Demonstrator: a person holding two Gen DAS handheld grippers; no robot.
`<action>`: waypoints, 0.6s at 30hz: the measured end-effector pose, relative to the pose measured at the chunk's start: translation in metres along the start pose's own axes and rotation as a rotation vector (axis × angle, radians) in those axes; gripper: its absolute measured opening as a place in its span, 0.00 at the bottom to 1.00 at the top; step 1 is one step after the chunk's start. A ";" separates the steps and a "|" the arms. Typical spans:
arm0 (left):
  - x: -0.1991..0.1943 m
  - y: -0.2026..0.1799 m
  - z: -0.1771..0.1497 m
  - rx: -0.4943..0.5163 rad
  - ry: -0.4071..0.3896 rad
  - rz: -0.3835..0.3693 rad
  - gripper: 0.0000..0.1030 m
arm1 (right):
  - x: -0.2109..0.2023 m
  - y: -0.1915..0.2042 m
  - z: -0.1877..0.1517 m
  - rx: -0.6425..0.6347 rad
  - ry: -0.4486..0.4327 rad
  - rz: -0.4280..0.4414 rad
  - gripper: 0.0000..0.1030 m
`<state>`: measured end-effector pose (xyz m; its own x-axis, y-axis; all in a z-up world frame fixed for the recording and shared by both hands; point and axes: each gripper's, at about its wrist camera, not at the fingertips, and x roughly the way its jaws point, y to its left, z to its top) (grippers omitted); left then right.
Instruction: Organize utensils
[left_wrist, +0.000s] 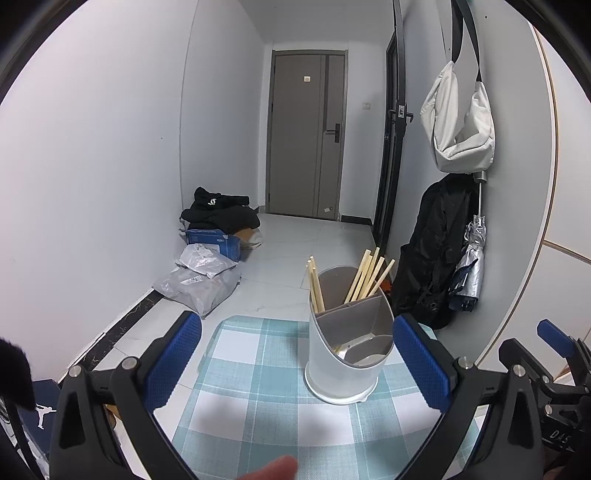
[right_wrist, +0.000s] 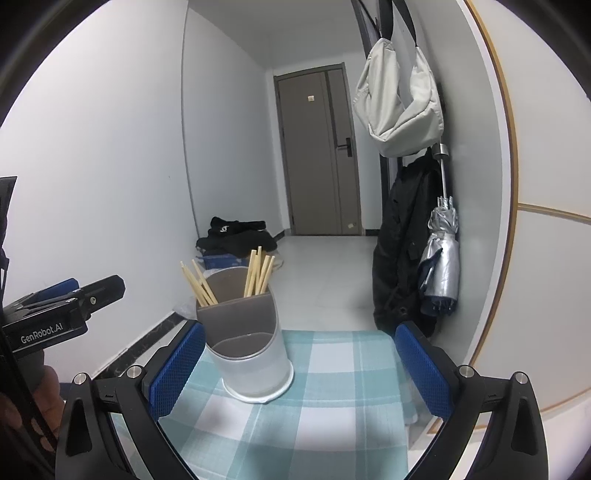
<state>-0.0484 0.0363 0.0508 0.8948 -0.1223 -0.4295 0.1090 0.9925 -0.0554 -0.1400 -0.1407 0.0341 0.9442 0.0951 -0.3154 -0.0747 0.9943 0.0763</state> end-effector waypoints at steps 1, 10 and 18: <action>0.000 -0.001 0.000 0.002 0.002 -0.002 0.99 | 0.000 0.000 0.000 0.001 0.001 0.000 1.00; -0.001 -0.003 -0.001 0.006 -0.001 -0.006 0.99 | 0.000 0.000 0.000 -0.001 0.003 -0.002 1.00; 0.000 -0.001 -0.002 -0.008 0.010 -0.005 0.99 | 0.000 -0.001 -0.001 -0.006 0.004 -0.004 1.00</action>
<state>-0.0497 0.0352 0.0490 0.8896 -0.1277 -0.4385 0.1102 0.9918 -0.0654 -0.1408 -0.1412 0.0332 0.9432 0.0911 -0.3194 -0.0726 0.9949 0.0694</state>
